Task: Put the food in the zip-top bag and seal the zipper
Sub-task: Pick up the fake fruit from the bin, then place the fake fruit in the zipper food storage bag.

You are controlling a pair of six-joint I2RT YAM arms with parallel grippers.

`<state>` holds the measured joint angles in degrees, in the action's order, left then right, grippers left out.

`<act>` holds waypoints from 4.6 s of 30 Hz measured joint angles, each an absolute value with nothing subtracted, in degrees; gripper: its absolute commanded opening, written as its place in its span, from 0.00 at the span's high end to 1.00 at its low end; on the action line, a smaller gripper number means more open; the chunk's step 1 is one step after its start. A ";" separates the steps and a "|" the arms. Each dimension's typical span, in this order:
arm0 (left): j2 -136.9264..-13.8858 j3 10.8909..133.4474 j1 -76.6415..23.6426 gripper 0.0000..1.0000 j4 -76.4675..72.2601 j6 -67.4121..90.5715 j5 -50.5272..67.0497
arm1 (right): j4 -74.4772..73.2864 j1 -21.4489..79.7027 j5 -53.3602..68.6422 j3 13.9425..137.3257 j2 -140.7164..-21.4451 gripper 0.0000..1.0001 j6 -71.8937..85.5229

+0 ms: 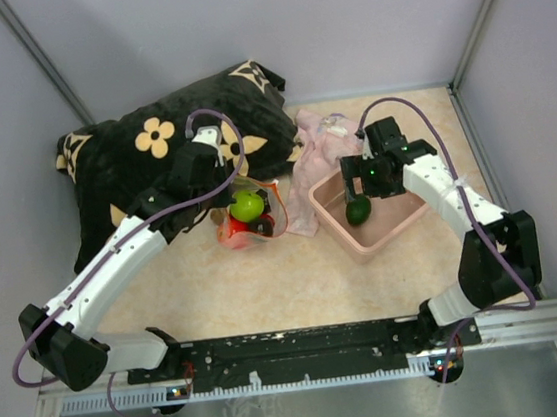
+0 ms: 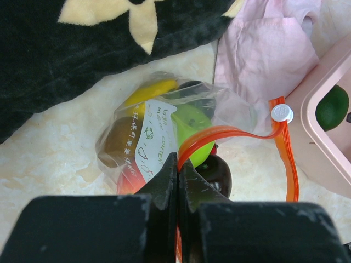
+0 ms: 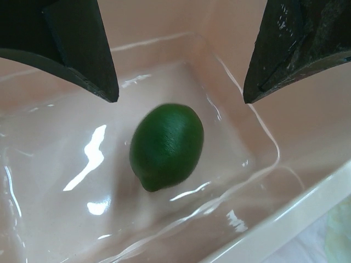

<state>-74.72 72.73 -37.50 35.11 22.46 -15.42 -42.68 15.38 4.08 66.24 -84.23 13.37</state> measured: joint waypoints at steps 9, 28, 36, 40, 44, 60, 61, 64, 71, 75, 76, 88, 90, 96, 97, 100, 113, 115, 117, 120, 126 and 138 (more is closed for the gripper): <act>-75.61 73.78 -37.50 1.00 36.10 23.11 -15.40 | -34.72 15.38 2.07 58.28 -84.97 0.11 27.20; -77.76 75.29 -37.50 1.00 36.51 23.33 -15.42 | -23.68 15.38 -3.60 55.51 -92.44 0.35 27.64; -79.18 76.71 -37.50 1.00 36.73 23.14 -15.57 | -25.12 15.38 -3.42 55.55 -92.16 0.59 26.46; -79.31 77.03 -37.50 1.00 36.77 23.05 -15.59 | -27.70 15.38 -3.99 55.55 -90.06 0.62 25.56; -79.33 77.12 -37.50 1.00 36.88 23.03 -15.55 | -30.06 15.38 -5.02 55.70 -85.69 0.63 24.93; -79.00 77.14 -37.50 1.00 36.84 22.63 -13.82 | -36.64 21.54 -8.69 67.61 -73.21 0.64 22.98; -78.87 77.14 -37.50 1.00 36.84 22.61 -13.69 | -36.58 22.31 -8.69 68.49 -73.10 0.64 22.96; -78.35 77.14 -37.50 1.00 36.84 22.55 -13.41 | -35.73 25.02 -8.21 70.81 -73.06 0.64 22.70; -77.34 77.14 -37.50 1.00 36.84 22.41 -12.51 | -31.64 33.10 -4.67 71.09 -72.79 0.64 21.37; -77.03 77.14 -37.50 1.00 36.82 22.46 -11.68 | -26.59 36.93 -1.34 70.87 -72.75 0.63 20.75; -77.01 77.14 -37.50 1.00 36.82 22.48 -11.38 | -24.95 37.74 -0.78 70.78 -72.71 0.63 20.53; -76.69 77.12 -37.50 1.00 36.82 23.99 -9.28 | -4.58 46.04 4.19 61.56 -71.88 0.62 17.93; -76.69 77.10 -37.50 1.00 36.80 24.29 -8.86 | 0.10 47.16 4.86 58.78 -72.03 0.62 17.54; -76.69 76.90 -37.50 1.00 36.18 25.30 -7.38 | 7.90 47.46 6.09 55.68 -75.13 0.61 17.67; -76.69 76.86 -37.50 1.00 36.10 25.50 -7.22 | 8.73 47.51 6.35 55.42 -76.01 0.60 17.72; -76.66 76.77 -37.50 1.00 35.99 25.78 -6.79 | 10.90 47.51 7.14 54.83 -78.35 0.55 18.04; -75.92 74.76 -37.50 1.00 34.96 26.17 -6.85 | 8.23 47.53 11.11 56.03 -80.88 0.16 18.22; -75.66 74.26 -37.50 1.00 34.79 26.20 -7.27 | 6.87 47.53 11.11 56.69 -80.88 0.13 18.15; -75.26 73.80 -37.50 1.00 34.76 26.22 -7.73 | 5.41 47.53 11.07 57.63 -80.88 0.13 18.06; -74.70 73.23 -37.50 1.00 34.74 26.24 -8.32 | 2.07 47.53 10.98 59.79 -80.77 0.13 17.63; -74.56 72.97 -37.50 1.00 34.68 26.59 -8.99 | -5.80 47.57 6.66 62.17 -77.17 0.17 16.36; -74.06 72.05 -37.50 1.00 34.30 26.81 -9.28 | -19.40 47.46 -3.46 62.00 -73.32 0.48 16.93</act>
<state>-74.06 72.05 -37.50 34.30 26.81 -9.28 -19.40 47.46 -3.46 62.00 -73.32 16.93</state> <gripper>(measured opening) 0.007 0.587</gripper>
